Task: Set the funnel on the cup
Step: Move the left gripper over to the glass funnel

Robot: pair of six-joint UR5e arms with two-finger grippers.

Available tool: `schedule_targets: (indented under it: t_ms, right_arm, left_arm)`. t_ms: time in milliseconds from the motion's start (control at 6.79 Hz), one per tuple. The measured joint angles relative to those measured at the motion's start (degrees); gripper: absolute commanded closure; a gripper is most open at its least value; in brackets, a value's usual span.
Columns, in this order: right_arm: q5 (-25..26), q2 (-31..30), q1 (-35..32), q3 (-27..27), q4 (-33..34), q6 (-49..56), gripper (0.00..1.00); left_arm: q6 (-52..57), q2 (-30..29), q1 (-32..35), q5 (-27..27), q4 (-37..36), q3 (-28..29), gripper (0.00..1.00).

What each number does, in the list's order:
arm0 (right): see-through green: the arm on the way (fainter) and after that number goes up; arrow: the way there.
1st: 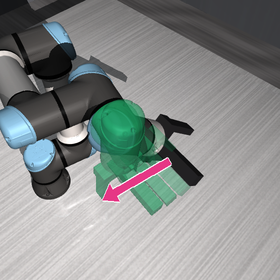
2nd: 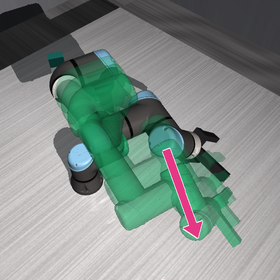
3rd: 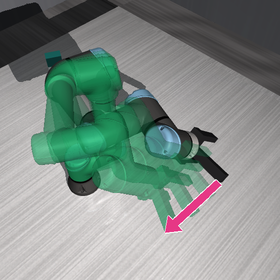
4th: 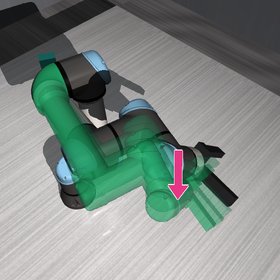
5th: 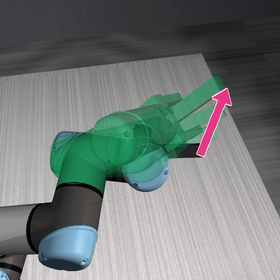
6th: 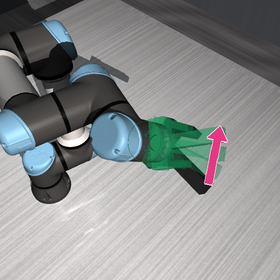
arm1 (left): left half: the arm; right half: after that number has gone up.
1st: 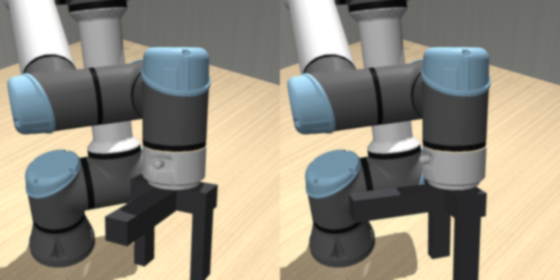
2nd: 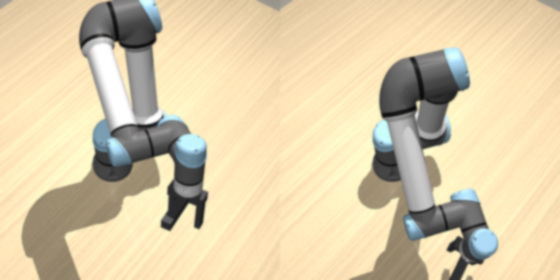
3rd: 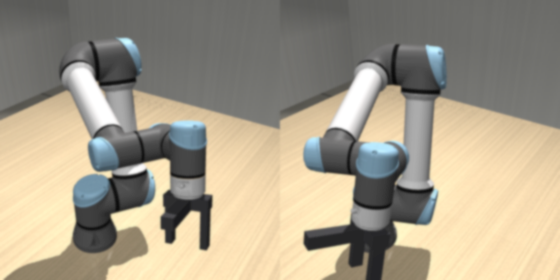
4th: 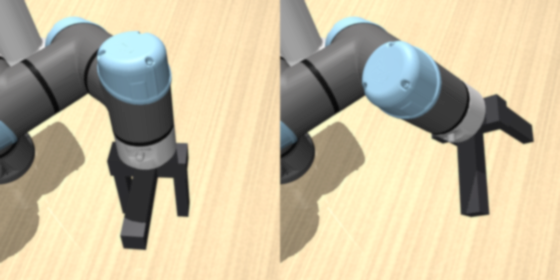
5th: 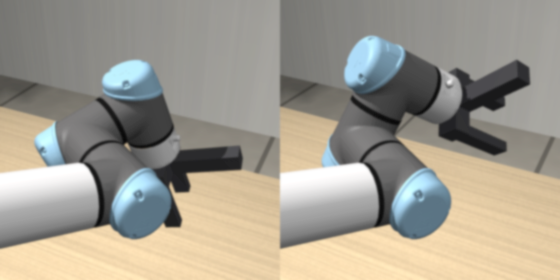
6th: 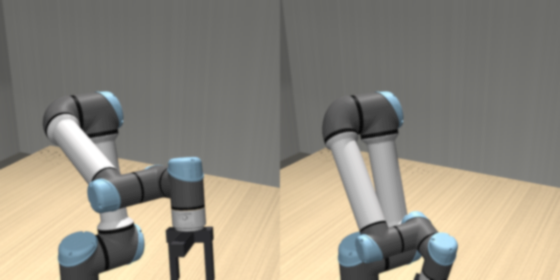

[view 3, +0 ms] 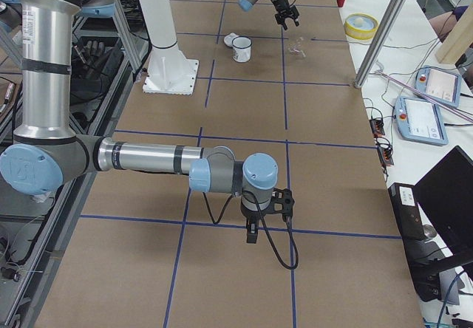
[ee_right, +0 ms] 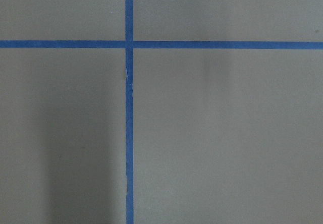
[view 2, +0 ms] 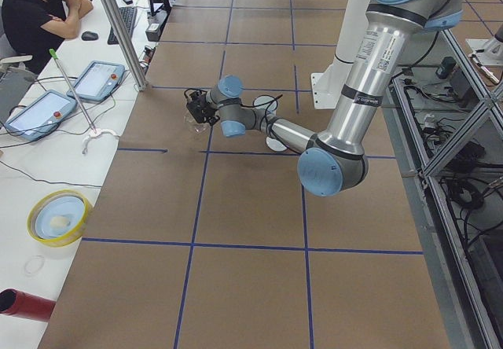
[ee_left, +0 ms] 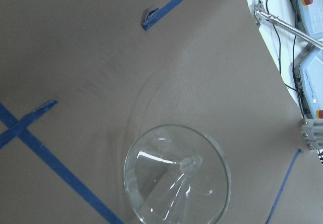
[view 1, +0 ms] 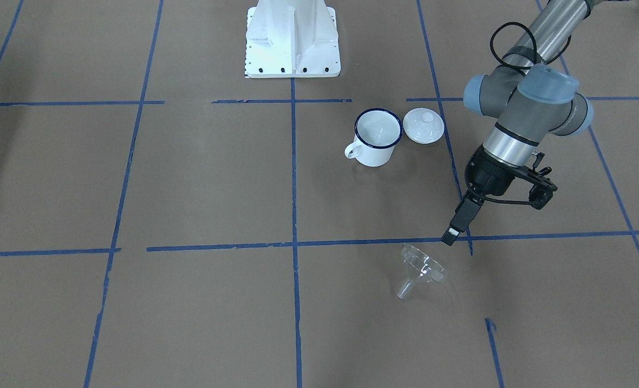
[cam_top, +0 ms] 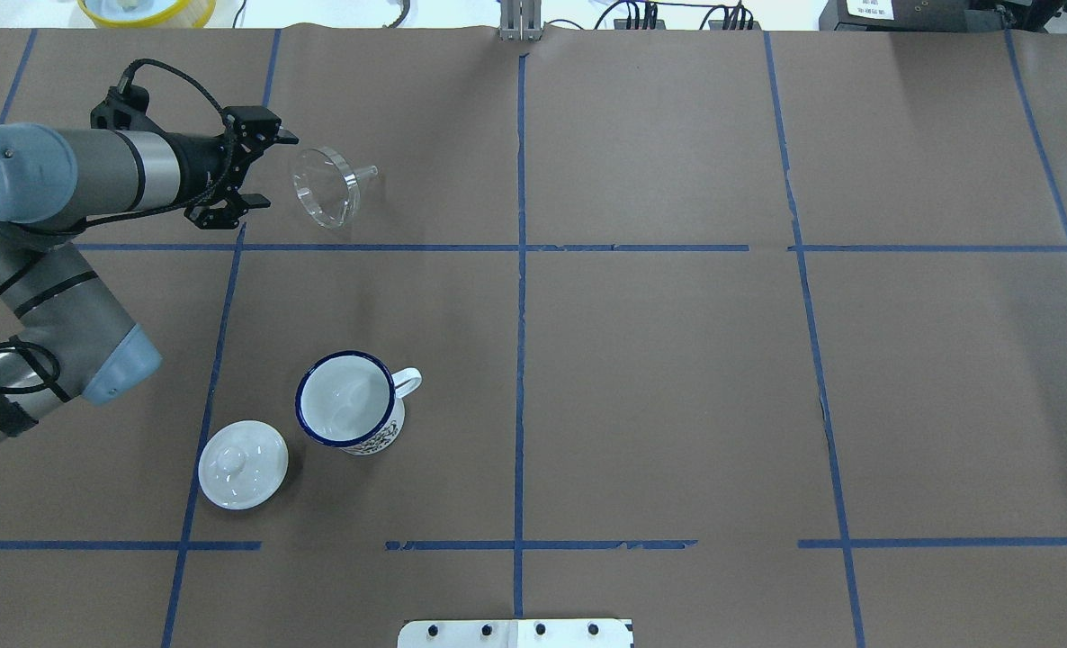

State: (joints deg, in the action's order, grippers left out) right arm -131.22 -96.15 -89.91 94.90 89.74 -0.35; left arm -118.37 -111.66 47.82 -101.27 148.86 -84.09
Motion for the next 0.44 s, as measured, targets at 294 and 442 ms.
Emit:
schedule_targets:
  t_ms: [294,442]
  right_arm:
    - [0.0,0.0,0.0,0.0,0.0,0.0,0.0]
    - [0.0,0.0,0.0,0.0,0.0,0.0,0.0]
  left_arm:
    - [-5.4,-2.2,0.1,2.6,6.7,5.8,0.07]
    - [-6.2,-3.5,0.1,3.1,8.2,7.9,0.07]
